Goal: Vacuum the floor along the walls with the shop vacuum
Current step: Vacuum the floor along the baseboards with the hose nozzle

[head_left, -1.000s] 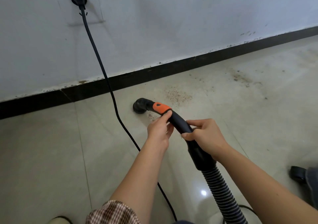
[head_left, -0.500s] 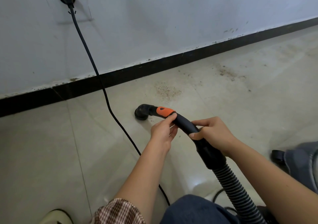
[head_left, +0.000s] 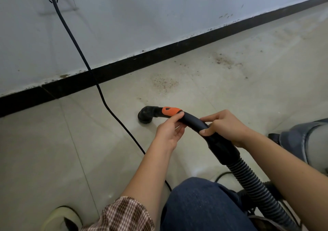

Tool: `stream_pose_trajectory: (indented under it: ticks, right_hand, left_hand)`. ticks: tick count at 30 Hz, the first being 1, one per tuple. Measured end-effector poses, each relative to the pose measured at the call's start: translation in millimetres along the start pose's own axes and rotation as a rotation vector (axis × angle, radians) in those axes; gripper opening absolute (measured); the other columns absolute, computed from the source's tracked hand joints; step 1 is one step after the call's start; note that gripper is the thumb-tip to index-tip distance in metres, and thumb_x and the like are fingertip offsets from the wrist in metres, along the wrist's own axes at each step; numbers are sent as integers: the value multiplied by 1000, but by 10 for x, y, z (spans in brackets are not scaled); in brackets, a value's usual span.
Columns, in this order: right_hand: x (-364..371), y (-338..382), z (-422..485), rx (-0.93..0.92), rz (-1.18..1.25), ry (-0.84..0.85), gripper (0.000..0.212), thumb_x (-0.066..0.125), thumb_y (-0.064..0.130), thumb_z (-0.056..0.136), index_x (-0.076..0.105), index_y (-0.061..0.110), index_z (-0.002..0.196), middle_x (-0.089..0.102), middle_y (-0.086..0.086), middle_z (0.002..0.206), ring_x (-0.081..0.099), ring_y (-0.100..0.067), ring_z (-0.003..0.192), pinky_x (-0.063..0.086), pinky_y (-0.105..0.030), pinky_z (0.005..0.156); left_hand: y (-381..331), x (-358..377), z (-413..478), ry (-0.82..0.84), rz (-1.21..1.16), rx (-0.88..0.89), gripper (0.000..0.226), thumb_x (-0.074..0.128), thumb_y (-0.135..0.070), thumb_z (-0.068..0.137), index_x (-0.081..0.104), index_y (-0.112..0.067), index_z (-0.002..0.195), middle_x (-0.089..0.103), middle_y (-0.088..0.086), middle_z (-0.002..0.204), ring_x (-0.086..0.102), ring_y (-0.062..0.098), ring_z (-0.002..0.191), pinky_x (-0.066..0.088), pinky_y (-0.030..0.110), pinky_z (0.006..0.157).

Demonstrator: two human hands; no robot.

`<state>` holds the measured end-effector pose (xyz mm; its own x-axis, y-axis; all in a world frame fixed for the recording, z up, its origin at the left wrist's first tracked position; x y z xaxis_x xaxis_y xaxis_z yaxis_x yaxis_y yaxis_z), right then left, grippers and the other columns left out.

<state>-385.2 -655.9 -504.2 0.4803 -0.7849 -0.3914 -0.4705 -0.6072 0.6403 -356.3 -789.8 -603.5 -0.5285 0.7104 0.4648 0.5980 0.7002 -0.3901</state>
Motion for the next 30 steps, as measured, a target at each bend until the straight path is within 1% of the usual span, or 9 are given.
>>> stream_pose_trajectory:
  ticks: [3, 5, 8, 11, 17, 20, 23, 27, 30]
  right_hand:
    - [-32, -53, -65, 31, -5, -1, 33, 69, -10, 75, 77, 18, 90, 75, -16, 75, 67, -25, 53, 56, -30, 49]
    - [-56, -90, -109, 51, -11, -1, 35, 68, -11, 76, 76, 15, 97, 74, -14, 70, 66, -24, 52, 55, -30, 50]
    - [-108, -133, -157, 68, -19, -7, 36, 68, -11, 75, 76, 15, 98, 72, -10, 64, 65, -23, 48, 55, -30, 49]
    - [-182, -155, -176, 71, -26, -21, 35, 68, -11, 75, 77, 18, 92, 72, -10, 64, 66, -22, 48, 54, -28, 48]
    - [-335, -203, -219, 72, -28, -70, 37, 69, -10, 72, 78, 26, 72, 72, -12, 64, 66, -24, 49, 58, -32, 51]
    - [-411, -255, -240, 75, -28, -101, 42, 70, -9, 72, 78, 31, 60, 73, -12, 67, 67, -22, 51, 59, -31, 52]
    - [-491, -320, -274, 80, -19, -139, 46, 71, -8, 71, 76, 35, 56, 73, -7, 65, 67, -17, 51, 56, -26, 49]
    - [-576, -431, -325, 107, 12, -154, 36, 70, -9, 72, 79, 26, 69, 74, -12, 71, 68, -22, 53, 56, -27, 48]
    - [-636, -528, -373, 127, 4, -167, 34, 71, -8, 73, 77, 24, 80, 75, -6, 70, 69, -18, 53, 57, -26, 50]
  left_hand:
    - [74, 10, -28, 47, 46, -45, 32, 73, -22, 85, 66, -12, 114, 75, 1, 90, 70, 9, 81, 50, 19, 70]
    - [119, 18, -46, 76, 75, -75, 27, 72, -22, 86, 66, -12, 109, 76, -1, 81, 70, 9, 82, 49, 20, 71]
    - [179, 46, -62, 112, 108, -110, 19, 71, -23, 87, 66, -13, 102, 76, -3, 76, 70, 9, 83, 49, 21, 72]
    - [218, 103, -45, 133, 124, -124, 20, 72, -23, 86, 66, -12, 102, 76, -2, 77, 70, 10, 86, 49, 21, 71]
    - [311, 281, -41, 144, 116, -153, 19, 71, -22, 87, 65, -12, 102, 75, -3, 73, 69, 9, 80, 49, 21, 72]
    - [362, 366, -51, 142, 114, -155, 29, 71, -21, 87, 64, -11, 112, 74, -2, 81, 68, 9, 82, 49, 21, 70]
    - [425, 464, -52, 139, 125, -165, 35, 71, -21, 87, 64, -10, 118, 75, -3, 76, 68, 9, 81, 49, 21, 69]
    - [525, 575, -37, 143, 128, -170, 36, 71, -21, 86, 63, -10, 120, 75, -4, 70, 68, 9, 80, 48, 21, 70]
    - [621, 651, -63, 145, 140, -177, 35, 71, -20, 87, 64, -10, 119, 74, -1, 80, 67, 10, 82, 49, 20, 75]
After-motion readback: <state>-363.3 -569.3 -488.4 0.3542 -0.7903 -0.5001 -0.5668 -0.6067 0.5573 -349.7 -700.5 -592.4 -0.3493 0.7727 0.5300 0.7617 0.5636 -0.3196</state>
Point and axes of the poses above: each hand's wrist, its own z-axis towards the middle knuckle, its own x-axis out of the palm, y = z × x, the point moved 8 cm from there along z, towards the middle knuckle
